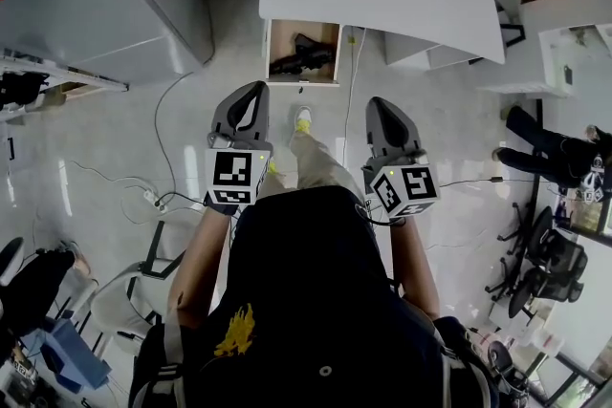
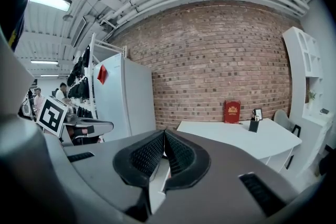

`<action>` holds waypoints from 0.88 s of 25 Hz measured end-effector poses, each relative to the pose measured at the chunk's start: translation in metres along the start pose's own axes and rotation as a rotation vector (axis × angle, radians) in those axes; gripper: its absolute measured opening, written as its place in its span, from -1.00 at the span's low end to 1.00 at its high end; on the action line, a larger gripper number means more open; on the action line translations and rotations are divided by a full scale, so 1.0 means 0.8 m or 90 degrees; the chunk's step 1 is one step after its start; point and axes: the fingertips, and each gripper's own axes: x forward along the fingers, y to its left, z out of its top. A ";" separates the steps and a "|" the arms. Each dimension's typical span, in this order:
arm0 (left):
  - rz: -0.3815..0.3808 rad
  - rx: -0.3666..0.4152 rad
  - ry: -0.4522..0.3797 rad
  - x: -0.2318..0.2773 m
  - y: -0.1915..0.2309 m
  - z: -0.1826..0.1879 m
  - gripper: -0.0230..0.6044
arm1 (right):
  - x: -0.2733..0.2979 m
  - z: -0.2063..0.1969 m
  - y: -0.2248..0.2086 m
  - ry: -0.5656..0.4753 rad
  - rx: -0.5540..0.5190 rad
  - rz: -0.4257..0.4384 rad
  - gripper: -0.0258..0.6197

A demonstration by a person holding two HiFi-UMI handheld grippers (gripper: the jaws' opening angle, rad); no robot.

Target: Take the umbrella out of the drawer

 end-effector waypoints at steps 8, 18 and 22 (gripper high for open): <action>0.027 0.008 0.023 0.045 0.026 -0.009 -0.87 | 0.059 -0.004 -0.029 0.015 -0.011 0.026 -0.83; 0.019 -0.009 0.041 0.102 0.024 -0.019 -0.87 | 0.120 -0.038 -0.081 0.079 0.005 0.003 -0.83; 0.032 -0.016 0.035 0.118 0.025 -0.024 -0.87 | 0.141 -0.063 -0.084 0.114 0.008 0.026 -0.83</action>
